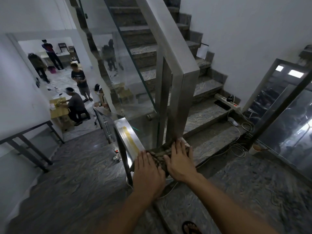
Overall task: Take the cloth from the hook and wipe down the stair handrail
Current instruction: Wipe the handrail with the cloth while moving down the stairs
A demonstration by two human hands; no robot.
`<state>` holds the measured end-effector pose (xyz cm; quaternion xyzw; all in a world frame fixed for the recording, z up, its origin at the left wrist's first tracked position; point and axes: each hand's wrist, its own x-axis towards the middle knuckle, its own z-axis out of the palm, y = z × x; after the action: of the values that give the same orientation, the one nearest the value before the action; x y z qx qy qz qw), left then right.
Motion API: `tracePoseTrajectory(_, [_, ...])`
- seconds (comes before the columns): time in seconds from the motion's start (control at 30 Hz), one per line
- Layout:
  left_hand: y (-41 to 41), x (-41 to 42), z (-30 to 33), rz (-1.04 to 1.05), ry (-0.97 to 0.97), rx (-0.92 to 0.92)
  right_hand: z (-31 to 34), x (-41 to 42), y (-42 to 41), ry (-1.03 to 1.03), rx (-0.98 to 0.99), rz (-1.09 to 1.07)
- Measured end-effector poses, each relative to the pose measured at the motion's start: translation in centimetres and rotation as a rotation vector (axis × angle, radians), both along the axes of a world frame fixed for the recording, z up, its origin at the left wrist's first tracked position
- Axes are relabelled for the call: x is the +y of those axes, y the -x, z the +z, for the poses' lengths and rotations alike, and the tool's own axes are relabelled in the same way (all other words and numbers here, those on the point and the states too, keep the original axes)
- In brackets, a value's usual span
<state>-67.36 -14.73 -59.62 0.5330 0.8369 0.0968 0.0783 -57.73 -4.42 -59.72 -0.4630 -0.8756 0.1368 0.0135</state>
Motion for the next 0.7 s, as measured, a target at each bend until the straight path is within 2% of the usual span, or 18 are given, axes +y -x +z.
tracePoseTrajectory(0.1, [2.3, 0.6, 0.3, -0.028, 0.032, 0.041, 0.3, -0.5, -0.8, -0.027, 0.015, 0.064])
tracePoseTrajectory(0.2, [4.7, 1.4, 0.9, -0.022, 0.081, 0.082, 0.5, -0.1, -1.7, -0.159, 0.017, 0.067])
tracePoseTrajectory(0.3, [4.9, 1.7, 1.3, 0.014, 0.074, 0.100, 0.2, 0.1, -2.0, -0.253, 0.093, 0.210])
tracePoseTrajectory(0.37, [4.4, 2.0, 1.0, 0.009, 0.066, 0.074, 0.3, 0.7, -2.1, -0.226, 0.159, 0.339])
tracePoseTrajectory(0.47, [4.4, 2.3, 0.7, -0.062, 0.118, -0.007, 0.7, 1.9, -2.6, -0.146, 0.095, 0.434])
tracePoseTrajectory(0.63, [8.7, 2.4, 2.9, -0.238, 0.202, -0.152, 1.2, 2.2, -2.2, -0.256, -0.011, 0.491])
tracePoseTrajectory(0.7, [9.6, 2.7, 3.5, -0.235, 0.203, -0.121, 2.0, 2.4, -1.7, -0.267, 0.007, 0.503])
